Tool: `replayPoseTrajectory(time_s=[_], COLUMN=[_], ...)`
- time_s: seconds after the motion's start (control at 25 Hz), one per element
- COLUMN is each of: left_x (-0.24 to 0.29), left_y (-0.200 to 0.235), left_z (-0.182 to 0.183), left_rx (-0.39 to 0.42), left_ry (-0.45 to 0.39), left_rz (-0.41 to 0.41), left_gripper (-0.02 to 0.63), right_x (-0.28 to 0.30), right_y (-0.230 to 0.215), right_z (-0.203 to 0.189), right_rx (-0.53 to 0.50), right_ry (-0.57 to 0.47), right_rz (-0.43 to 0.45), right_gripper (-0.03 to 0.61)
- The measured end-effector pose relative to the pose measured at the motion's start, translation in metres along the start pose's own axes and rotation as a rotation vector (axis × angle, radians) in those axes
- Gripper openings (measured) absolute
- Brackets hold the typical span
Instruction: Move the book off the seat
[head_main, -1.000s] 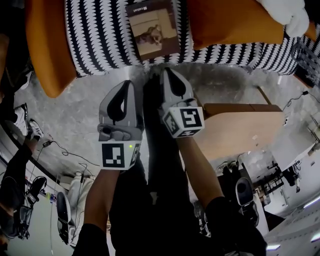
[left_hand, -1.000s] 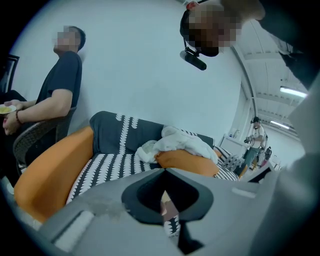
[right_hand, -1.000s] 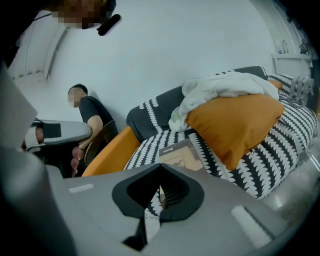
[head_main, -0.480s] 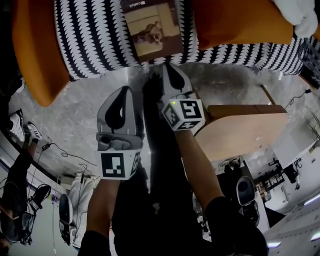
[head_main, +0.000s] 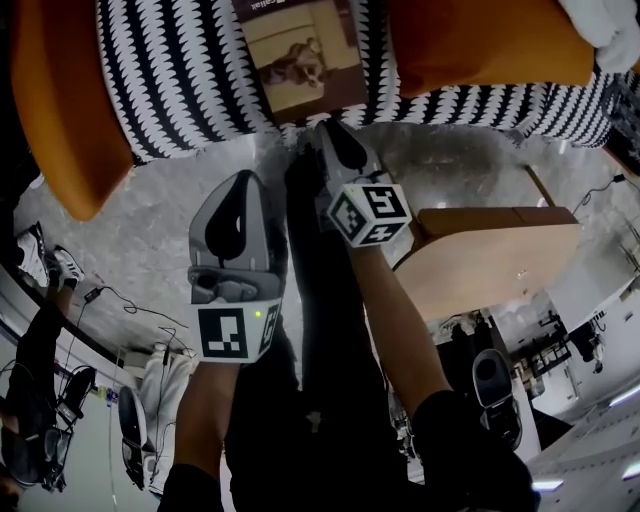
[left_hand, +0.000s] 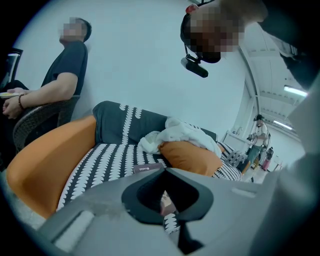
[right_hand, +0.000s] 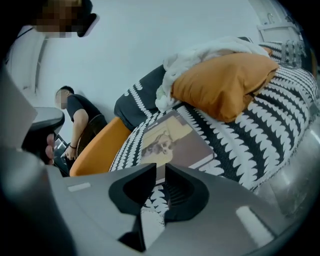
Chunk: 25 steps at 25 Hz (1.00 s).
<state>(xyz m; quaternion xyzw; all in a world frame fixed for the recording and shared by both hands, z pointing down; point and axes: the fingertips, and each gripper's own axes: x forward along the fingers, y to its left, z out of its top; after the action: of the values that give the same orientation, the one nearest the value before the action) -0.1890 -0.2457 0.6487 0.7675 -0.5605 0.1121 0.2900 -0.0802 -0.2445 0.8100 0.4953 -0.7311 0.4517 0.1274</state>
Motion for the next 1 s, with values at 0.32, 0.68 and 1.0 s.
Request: replayPoseTrajectory(time_s=[0.32,0.68,1.0], left_x=[-0.009,0.001,0.005], left_y=[0.009,0.001,0.004], left_z=[-0.012,-0.009,-0.004], left_rx=[0.004,0.004,0.000], left_ry=[0.012,0.017,0.018], left_rz=[-0.005,-0.008,-0.007], left_gripper=[0.006,0.006,0.006], right_x=[0.013,0.028,0.038], right_y=[0.000,-0.010,-0.013], right_z=[-0.032,-0.027,-0.020], right_rx=[0.149,0.345,0.438], right_ry=[0.013,0.017,0.026], right_rz=[0.087,0.203,0.272], right_gripper=[0.147,0.241,0.291])
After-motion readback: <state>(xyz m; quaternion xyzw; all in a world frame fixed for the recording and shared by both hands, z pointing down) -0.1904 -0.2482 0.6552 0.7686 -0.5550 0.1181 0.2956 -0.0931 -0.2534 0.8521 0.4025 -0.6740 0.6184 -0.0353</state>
